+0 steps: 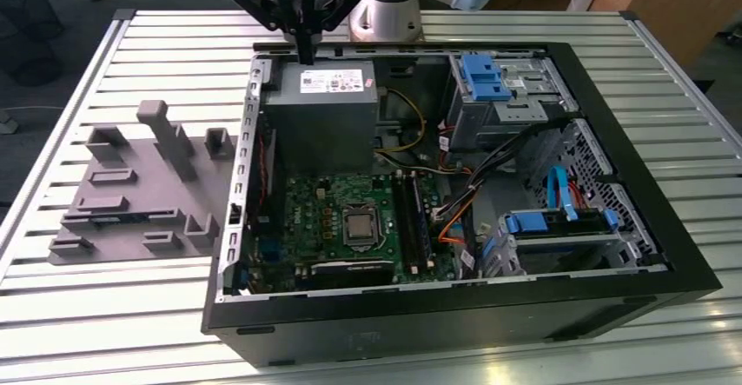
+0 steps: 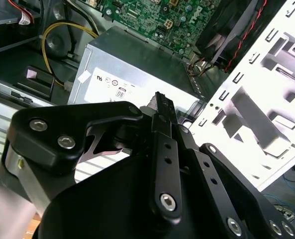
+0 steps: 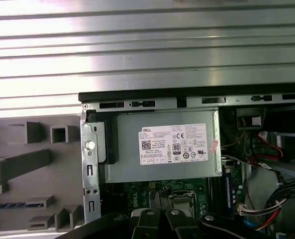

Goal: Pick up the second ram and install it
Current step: 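Reach for the second ram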

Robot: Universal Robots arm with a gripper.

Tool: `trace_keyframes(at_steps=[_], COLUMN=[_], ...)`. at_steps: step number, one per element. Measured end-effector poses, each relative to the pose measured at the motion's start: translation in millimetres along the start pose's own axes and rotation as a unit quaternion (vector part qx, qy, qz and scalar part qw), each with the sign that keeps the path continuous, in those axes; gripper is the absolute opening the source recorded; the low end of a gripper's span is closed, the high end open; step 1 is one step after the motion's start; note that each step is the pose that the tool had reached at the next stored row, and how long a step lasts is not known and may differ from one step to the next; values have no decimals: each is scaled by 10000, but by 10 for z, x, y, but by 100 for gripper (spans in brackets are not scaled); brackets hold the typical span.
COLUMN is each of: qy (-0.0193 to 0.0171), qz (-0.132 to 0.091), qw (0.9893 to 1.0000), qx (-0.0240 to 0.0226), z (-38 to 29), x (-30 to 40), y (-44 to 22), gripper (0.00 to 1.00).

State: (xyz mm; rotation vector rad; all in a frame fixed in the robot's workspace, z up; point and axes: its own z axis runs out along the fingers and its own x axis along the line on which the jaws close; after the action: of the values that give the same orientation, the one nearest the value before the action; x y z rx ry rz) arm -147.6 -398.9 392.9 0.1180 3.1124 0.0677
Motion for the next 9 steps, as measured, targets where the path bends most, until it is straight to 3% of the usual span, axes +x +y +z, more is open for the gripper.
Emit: trace_keyframes(at_steps=[9], qy=[0], qz=[0], qw=[10000], qx=[0], z=[2], x=[54], y=[-4], gripper=[11])
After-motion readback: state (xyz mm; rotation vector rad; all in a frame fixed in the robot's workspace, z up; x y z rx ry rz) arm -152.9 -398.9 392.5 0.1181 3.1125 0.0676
